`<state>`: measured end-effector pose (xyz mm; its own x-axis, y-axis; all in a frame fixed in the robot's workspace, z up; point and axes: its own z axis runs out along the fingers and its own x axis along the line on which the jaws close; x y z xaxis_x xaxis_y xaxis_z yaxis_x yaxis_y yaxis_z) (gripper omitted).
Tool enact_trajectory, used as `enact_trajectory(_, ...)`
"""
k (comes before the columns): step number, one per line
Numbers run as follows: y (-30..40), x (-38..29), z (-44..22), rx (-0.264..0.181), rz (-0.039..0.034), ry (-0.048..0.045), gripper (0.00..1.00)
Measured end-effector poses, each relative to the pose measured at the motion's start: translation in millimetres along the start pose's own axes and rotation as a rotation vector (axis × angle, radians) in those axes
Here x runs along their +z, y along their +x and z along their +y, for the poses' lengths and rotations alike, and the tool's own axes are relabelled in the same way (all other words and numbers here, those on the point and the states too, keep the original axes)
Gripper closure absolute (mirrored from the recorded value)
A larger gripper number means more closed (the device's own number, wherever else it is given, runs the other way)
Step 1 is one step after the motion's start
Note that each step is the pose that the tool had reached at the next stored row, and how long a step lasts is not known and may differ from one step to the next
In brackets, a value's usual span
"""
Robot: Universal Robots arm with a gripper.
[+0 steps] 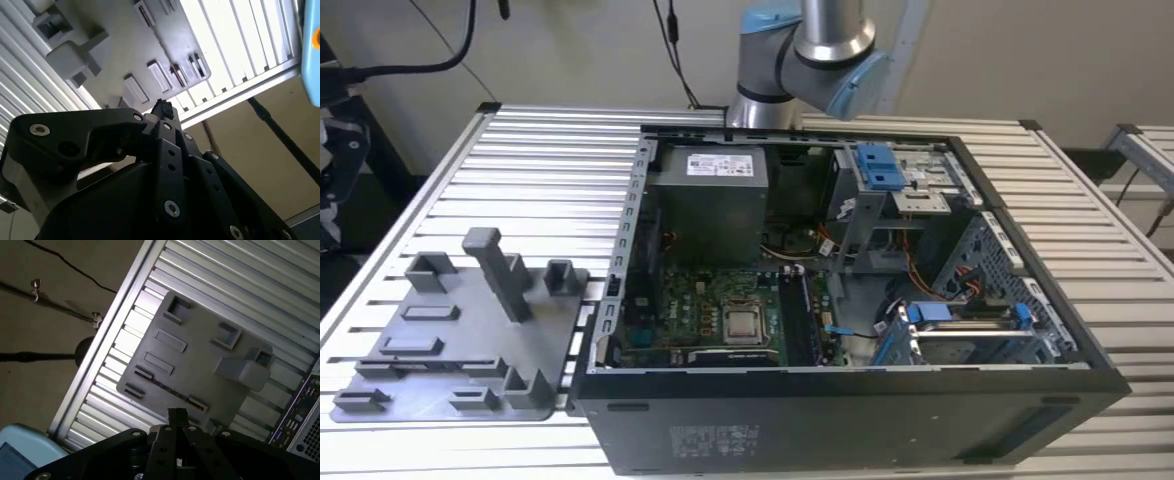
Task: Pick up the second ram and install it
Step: 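Pick up the second ram and move it above second insertion slot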
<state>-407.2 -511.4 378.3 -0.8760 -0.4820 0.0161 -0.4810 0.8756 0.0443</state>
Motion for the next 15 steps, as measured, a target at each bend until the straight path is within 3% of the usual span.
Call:
enact_trajectory(9, 0.0, -0.1, 0.0, -0.152, 0.0069, 0.0026, 0.89)
enact_trajectory(15, 0.0, 0.0, 0.0, -0.204, 0.0069, 0.0048, 0.89)
